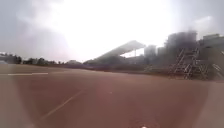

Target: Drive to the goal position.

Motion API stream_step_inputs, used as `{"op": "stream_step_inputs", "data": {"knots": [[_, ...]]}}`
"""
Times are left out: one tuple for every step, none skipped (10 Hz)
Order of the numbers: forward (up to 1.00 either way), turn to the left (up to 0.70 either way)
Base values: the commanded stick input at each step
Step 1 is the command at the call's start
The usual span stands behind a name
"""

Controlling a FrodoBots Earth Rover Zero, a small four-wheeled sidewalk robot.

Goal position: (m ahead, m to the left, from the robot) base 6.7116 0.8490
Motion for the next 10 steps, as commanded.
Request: {"op": "stream_step_inputs", "data": {"knots": [[0.7, 0.0], [0.7, 0.0], [0.7, 0.0], [0.7, 0.0], [0.7, 0.0], [0.7, 0.0], [0.7, 0.0], [0.7, 0.0], [0.7, 0.0], [0.7, 0.0]]}}
